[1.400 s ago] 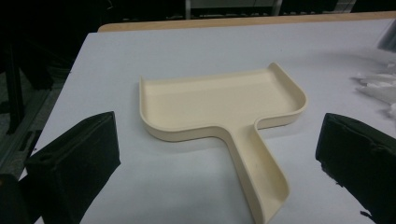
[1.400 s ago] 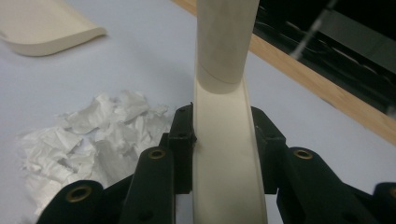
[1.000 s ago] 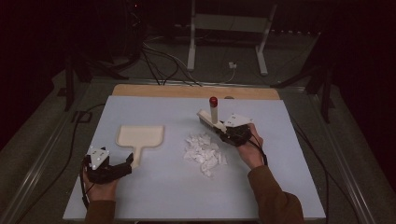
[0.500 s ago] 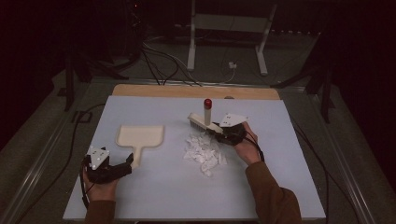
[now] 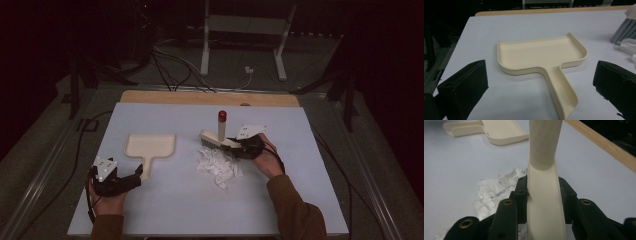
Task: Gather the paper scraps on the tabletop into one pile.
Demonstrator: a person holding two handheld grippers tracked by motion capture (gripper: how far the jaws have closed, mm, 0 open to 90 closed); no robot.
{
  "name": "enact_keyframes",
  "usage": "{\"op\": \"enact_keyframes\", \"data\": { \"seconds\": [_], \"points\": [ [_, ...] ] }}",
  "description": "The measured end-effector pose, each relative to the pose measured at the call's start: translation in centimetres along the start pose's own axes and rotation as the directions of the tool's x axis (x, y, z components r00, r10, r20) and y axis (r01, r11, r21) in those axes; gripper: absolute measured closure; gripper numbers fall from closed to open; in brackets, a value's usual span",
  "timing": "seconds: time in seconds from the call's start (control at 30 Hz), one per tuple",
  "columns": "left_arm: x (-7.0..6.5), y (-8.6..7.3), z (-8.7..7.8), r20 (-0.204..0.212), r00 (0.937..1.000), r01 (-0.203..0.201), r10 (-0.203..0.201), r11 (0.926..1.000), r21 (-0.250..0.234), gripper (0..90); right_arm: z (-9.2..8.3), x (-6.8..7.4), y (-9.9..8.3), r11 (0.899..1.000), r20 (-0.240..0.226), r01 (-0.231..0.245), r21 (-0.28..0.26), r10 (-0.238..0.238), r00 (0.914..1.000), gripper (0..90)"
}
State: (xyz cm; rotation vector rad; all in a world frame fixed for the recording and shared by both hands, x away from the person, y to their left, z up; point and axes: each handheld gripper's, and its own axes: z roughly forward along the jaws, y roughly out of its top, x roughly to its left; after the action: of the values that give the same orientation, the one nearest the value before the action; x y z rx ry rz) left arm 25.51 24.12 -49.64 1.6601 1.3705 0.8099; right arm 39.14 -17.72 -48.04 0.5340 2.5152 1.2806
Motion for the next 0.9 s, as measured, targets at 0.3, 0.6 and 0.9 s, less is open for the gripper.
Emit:
{"op": "enact_keyframes", "data": {
  "seconds": [0.3, 0.6, 0.9],
  "points": [
    [0.02, 0.0, -0.01, 0.0, 1.0, 0.001, -0.001, 1.0, 0.0, 0.4, -0.43, 0.2, -0.15, 1.0, -0.061, 0.009, -0.002, -0.009, 0.9981, 67.5],
    [-0.04, 0.0, 0.04, -0.001, 1.0, 0.0, 0.0, 1.0, 0.003, 0.4, -0.97, 0.28, -0.4, 1.0, -0.108, -0.006, 0.006, 0.007, 0.9942, 67.5],
    [0.01, -0.01, 0.02, 0.0, 1.0, 0.0, 0.0, 1.0, 0.003, 0.4, -0.78, -0.15, -0.16, 0.998, -0.03, -0.066, 0.003, 0.066, 0.9973, 67.5]
  ]
}}
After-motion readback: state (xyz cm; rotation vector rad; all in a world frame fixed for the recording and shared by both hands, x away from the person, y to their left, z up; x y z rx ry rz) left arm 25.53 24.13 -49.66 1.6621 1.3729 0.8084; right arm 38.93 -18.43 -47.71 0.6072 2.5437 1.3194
